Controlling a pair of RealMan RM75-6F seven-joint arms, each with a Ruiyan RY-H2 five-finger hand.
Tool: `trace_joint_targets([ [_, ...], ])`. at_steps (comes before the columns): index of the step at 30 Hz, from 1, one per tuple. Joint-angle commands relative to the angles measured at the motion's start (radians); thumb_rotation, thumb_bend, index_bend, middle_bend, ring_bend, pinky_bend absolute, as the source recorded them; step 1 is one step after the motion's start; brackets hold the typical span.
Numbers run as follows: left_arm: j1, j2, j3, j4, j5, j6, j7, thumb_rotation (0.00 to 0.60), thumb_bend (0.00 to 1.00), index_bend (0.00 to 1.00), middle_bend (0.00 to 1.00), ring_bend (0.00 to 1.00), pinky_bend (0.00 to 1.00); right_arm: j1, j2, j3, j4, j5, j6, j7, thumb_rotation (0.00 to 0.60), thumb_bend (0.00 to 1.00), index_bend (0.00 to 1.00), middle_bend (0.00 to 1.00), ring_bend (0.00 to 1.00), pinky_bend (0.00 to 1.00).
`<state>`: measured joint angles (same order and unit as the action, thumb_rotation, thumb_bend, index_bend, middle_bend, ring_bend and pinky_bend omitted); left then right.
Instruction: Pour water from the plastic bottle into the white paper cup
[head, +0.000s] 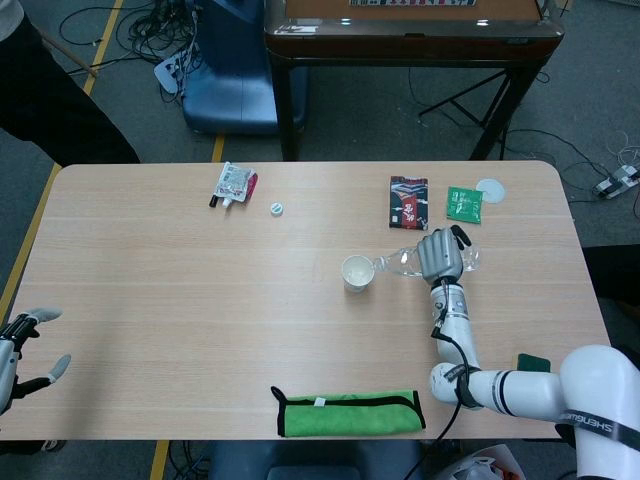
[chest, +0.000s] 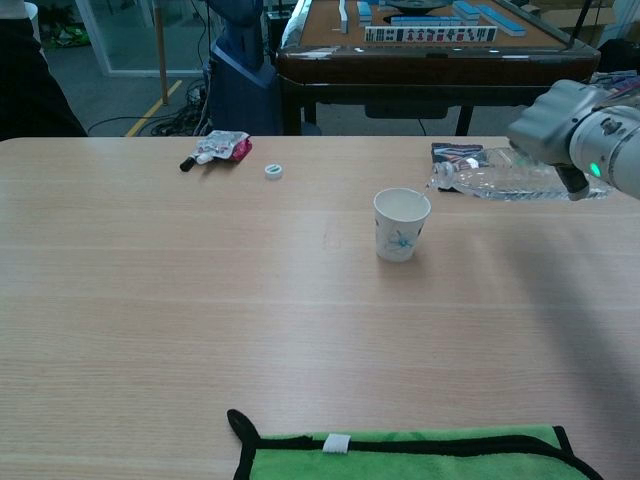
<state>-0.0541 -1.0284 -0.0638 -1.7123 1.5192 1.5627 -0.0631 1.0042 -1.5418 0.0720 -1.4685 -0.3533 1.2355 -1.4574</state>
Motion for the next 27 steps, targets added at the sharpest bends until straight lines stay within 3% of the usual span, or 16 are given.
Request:
trace_joint_targets([
  [1, 0.0, 0.0, 0.0, 0.0, 0.0, 0.0, -0.002, 0.6, 0.21, 0.3, 0.29, 0.42, 0.59, -0.017, -0.011, 0.015, 0.016, 0.011, -0.028, 0.046, 0.6, 0.34, 0.59, 0.62, 0.5, 0.52],
  [5, 0.001, 0.001, 0.0, 0.0, 0.0, 0.0, -0.002, 0.6, 0.21, 0.3, 0.29, 0.42, 0.59, -0.05, -0.006, 0.058, 0.017, 0.032, -0.094, 0.171, 0.6, 0.35, 0.59, 0.62, 0.5, 0.52],
  [9, 0.0, -0.001, 0.002, 0.001, 0.001, -0.002, 0.002, 0.6, 0.21, 0.3, 0.29, 0.42, 0.59, -0.075, 0.007, 0.058, 0.03, -0.009, -0.14, 0.26, 0.6, 0.34, 0.59, 0.62, 0.5, 0.52],
  [27, -0.005, -0.014, 0.008, 0.009, 0.008, -0.012, 0.026, 0.6, 0.21, 0.3, 0.29, 0.42, 0.59, -0.249, 0.028, 0.086, 0.109, -0.426, -0.266, 0.915, 0.6, 0.34, 0.6, 0.62, 0.5, 0.52],
])
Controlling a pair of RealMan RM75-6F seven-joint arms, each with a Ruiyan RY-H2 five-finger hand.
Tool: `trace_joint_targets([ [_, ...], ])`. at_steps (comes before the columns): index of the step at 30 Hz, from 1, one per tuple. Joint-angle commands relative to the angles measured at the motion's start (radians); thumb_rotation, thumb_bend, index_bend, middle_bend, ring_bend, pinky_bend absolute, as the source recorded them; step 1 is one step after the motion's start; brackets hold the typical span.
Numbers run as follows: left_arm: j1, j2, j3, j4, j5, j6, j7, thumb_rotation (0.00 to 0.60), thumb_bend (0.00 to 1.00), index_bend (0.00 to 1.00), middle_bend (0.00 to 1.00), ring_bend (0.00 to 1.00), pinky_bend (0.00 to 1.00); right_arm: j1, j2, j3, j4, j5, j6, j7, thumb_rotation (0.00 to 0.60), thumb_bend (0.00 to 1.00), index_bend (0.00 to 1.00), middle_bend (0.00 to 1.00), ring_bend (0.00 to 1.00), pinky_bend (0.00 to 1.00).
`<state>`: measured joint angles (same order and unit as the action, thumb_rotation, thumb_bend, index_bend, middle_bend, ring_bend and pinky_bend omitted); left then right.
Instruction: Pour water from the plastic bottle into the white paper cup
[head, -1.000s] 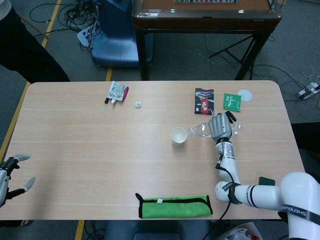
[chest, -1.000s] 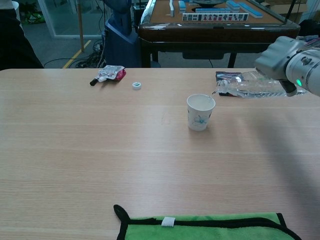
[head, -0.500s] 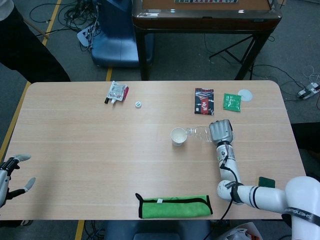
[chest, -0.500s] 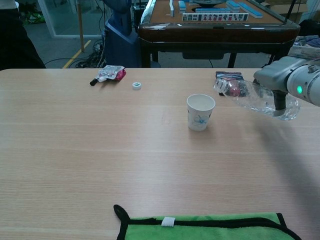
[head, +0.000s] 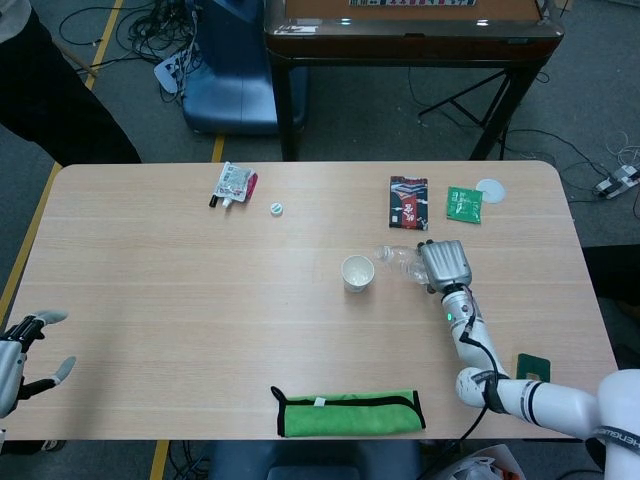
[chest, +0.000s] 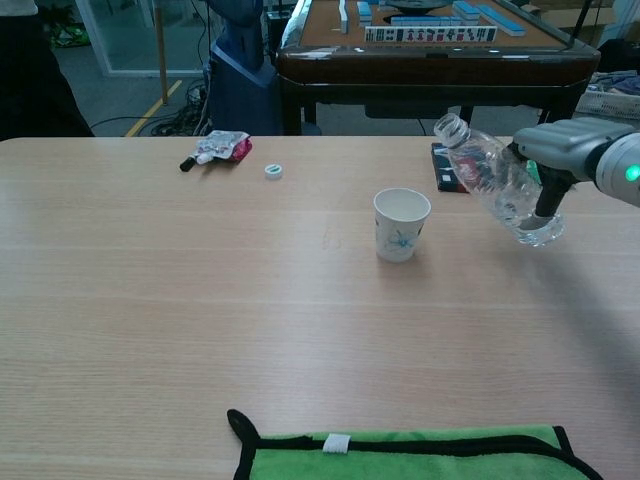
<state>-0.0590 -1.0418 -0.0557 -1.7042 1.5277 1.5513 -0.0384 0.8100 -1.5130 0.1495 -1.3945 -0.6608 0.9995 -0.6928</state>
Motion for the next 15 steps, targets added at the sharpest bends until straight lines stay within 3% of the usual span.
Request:
trace_joint_targets([
  [1, -0.001, -0.002, 0.0, 0.001, 0.0, -0.001, 0.003, 0.6, 0.21, 0.3, 0.29, 0.42, 0.59, -0.066, -0.005, 0.006, 0.048, -0.149, -0.033, 0.191, 0.6, 0.34, 0.6, 0.62, 0.5, 0.52],
  [15, -0.001, -0.008, 0.002, 0.007, -0.001, -0.001, 0.023, 0.6, 0.21, 0.3, 0.29, 0.42, 0.59, -0.168, -0.073, -0.01, 0.193, -0.433, -0.024, 0.619, 0.6, 0.34, 0.6, 0.62, 0.5, 0.52],
])
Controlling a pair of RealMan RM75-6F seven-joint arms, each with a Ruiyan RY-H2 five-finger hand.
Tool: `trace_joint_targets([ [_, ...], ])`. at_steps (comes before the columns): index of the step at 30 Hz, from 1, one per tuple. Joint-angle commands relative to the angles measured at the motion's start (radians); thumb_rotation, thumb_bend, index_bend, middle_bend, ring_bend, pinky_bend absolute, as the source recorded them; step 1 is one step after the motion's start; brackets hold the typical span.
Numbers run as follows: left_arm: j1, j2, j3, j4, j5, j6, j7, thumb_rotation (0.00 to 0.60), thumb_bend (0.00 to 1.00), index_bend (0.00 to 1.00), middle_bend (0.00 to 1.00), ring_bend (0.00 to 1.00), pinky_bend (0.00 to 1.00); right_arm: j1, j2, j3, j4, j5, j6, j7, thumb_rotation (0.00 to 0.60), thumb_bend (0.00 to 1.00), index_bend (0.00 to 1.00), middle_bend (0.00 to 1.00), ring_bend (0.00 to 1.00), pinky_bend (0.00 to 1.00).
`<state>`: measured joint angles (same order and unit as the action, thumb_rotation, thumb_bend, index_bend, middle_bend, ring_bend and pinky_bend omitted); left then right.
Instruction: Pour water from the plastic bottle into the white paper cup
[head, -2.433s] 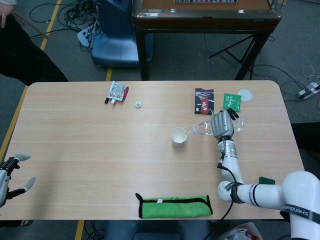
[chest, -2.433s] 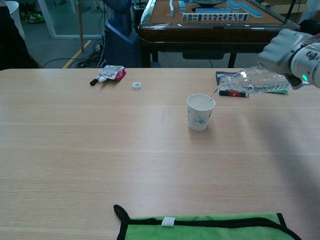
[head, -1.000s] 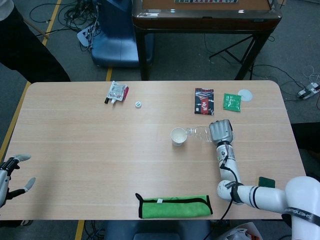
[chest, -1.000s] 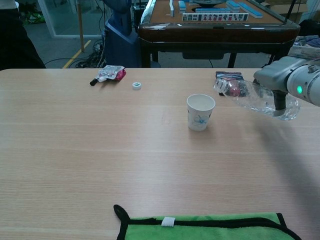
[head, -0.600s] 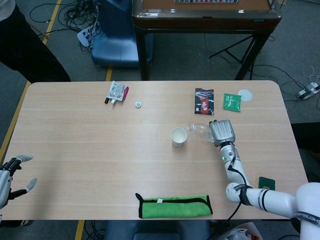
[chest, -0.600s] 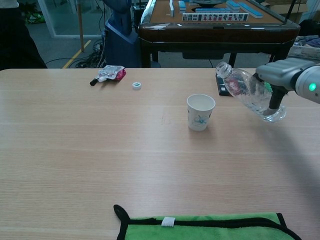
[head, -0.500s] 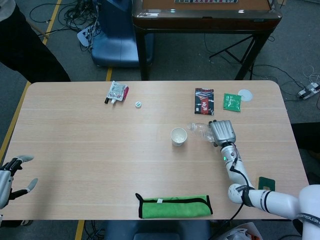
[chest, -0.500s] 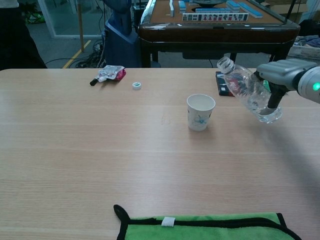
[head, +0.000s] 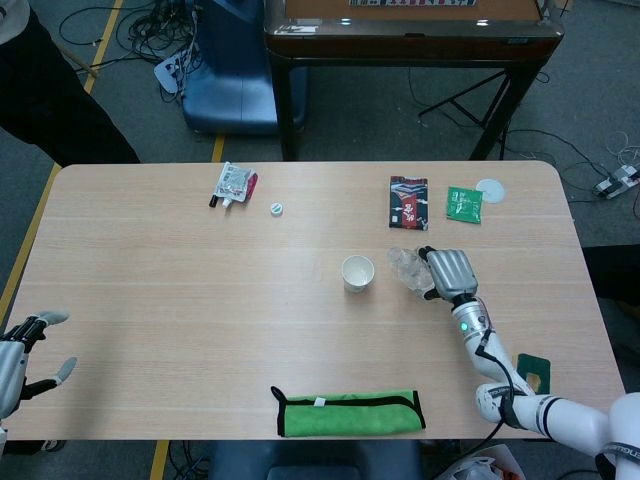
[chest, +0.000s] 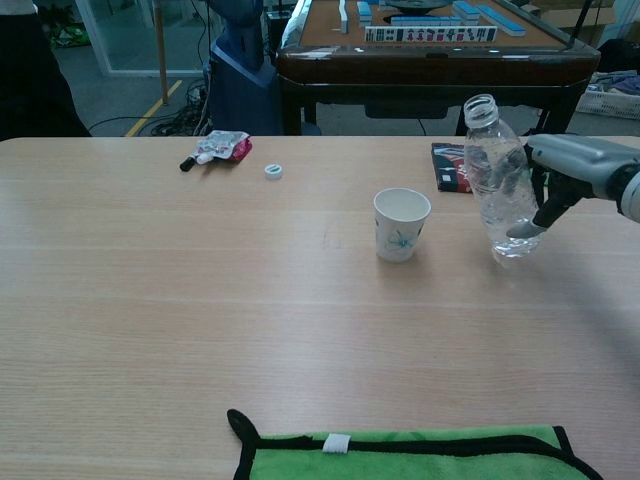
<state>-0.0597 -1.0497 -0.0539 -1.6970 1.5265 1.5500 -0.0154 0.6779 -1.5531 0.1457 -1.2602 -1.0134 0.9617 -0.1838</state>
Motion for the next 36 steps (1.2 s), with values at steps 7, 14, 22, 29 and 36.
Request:
trace_joint_targets([
  [7, -0.001, -0.003, 0.001, 0.002, -0.003, -0.004, 0.004, 0.6, 0.21, 0.3, 0.29, 0.42, 0.59, -0.065, -0.102, -0.019, 0.188, -0.207, 0.043, 0.318, 0.6, 0.34, 0.6, 0.62, 0.5, 0.52],
  [14, -0.002, -0.005, 0.002, 0.004, -0.003, -0.007, 0.004, 0.6, 0.21, 0.3, 0.29, 0.42, 0.59, -0.08, -0.166, -0.024, 0.295, -0.271, 0.057, 0.451, 0.6, 0.34, 0.6, 0.61, 0.5, 0.52],
  [22, -0.003, -0.009, 0.005, 0.009, -0.003, -0.013, 0.007, 0.6, 0.21, 0.3, 0.29, 0.42, 0.59, -0.088, -0.253, -0.027, 0.432, -0.34, 0.09, 0.614, 0.6, 0.34, 0.6, 0.6, 0.49, 0.52],
  [29, -0.003, -0.01, 0.005, 0.01, -0.004, -0.012, 0.006, 0.6, 0.21, 0.3, 0.29, 0.42, 0.59, -0.092, -0.277, -0.034, 0.501, -0.373, 0.094, 0.678, 0.6, 0.27, 0.58, 0.5, 0.39, 0.52],
  [36, -0.003, -0.011, 0.006, 0.01, -0.003, -0.013, 0.01, 0.6, 0.21, 0.3, 0.29, 0.42, 0.59, -0.094, -0.251, -0.033, 0.492, -0.378, 0.067, 0.679, 0.6, 0.1, 0.43, 0.37, 0.27, 0.5],
])
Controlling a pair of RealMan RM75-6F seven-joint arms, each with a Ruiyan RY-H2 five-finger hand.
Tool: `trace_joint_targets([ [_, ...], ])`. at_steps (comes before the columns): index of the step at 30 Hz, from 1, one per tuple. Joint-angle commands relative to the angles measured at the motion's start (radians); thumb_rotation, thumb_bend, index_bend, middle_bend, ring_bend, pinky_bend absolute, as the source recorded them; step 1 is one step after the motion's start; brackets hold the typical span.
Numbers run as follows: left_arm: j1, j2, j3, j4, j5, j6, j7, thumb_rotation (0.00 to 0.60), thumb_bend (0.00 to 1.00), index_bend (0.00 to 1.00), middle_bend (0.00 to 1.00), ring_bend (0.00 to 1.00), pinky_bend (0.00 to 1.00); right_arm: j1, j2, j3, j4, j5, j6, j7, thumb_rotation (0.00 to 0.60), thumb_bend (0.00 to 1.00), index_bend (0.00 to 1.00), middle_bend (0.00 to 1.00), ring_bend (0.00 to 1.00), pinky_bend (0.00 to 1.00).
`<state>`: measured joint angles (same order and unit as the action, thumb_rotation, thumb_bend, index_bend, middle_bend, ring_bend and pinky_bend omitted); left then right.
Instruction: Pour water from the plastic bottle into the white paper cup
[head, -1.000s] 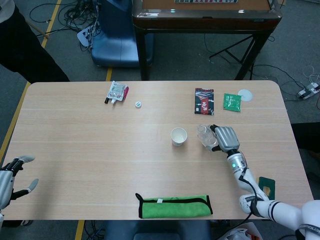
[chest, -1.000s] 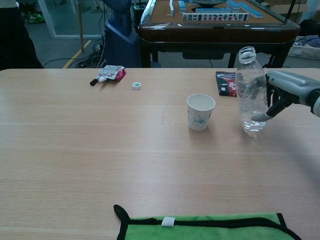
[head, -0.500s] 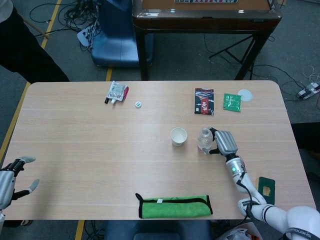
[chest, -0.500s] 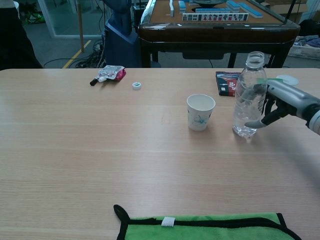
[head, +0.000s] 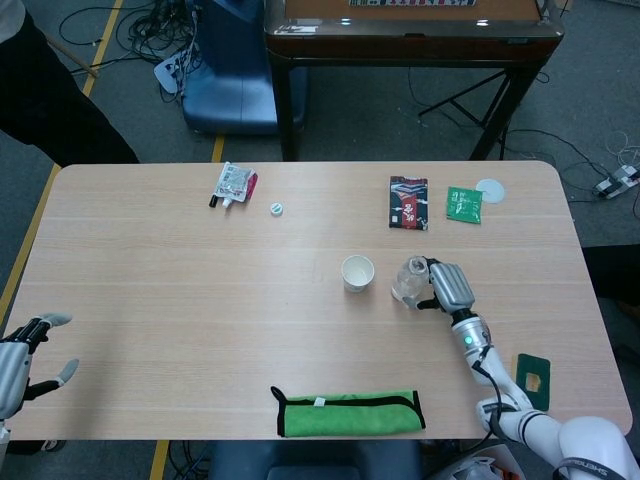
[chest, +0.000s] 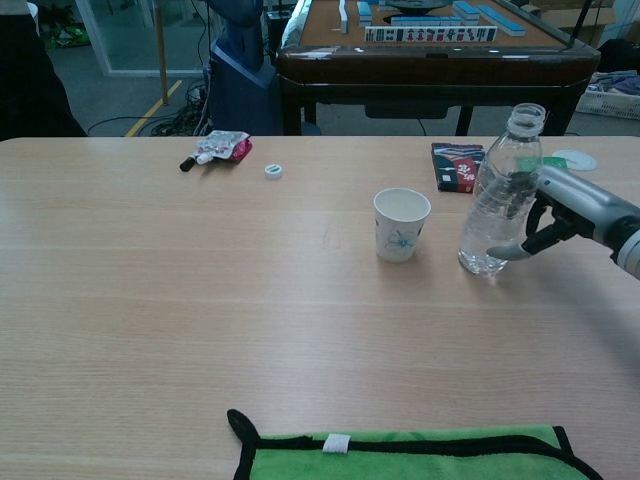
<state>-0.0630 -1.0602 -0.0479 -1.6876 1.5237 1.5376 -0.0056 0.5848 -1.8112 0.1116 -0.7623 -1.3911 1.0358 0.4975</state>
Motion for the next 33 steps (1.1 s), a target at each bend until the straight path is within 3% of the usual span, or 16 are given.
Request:
trace_joint_targets([
  [1, 0.0, -0.001, 0.0, 0.0, 0.0, 0.0, 0.002, 0.6, 0.21, 0.3, 0.29, 0.42, 0.59, -0.001, 0.013, 0.001, -0.011, 0.0, -0.013, -0.004, 0.6, 0.07, 0.39, 0.35, 0.26, 0.48],
  [6, 0.0, -0.002, 0.001, 0.001, -0.001, -0.001, 0.003, 0.6, 0.21, 0.3, 0.29, 0.42, 0.59, -0.003, 0.031, 0.003, -0.032, 0.002, -0.03, -0.019, 0.6, 0.0, 0.26, 0.28, 0.19, 0.4],
  [16, 0.001, 0.0, 0.0, 0.0, -0.001, 0.002, 0.002, 0.6, 0.21, 0.3, 0.29, 0.42, 0.59, -0.015, 0.107, 0.017, -0.133, 0.002, -0.006, -0.111, 0.6, 0.0, 0.22, 0.24, 0.16, 0.35],
  [28, 0.0, -0.002, 0.002, -0.004, 0.0, -0.001, 0.022, 0.6, 0.21, 0.3, 0.29, 0.42, 0.59, -0.052, 0.342, 0.023, -0.457, 0.114, -0.062, -0.451, 0.6, 0.0, 0.21, 0.24, 0.16, 0.35],
  [33, -0.001, -0.006, 0.003, -0.002, 0.003, -0.001, 0.026, 0.6, 0.21, 0.29, 0.29, 0.42, 0.59, -0.088, 0.474, -0.001, -0.647, 0.193, -0.037, -0.694, 0.6, 0.0, 0.21, 0.23, 0.16, 0.34],
])
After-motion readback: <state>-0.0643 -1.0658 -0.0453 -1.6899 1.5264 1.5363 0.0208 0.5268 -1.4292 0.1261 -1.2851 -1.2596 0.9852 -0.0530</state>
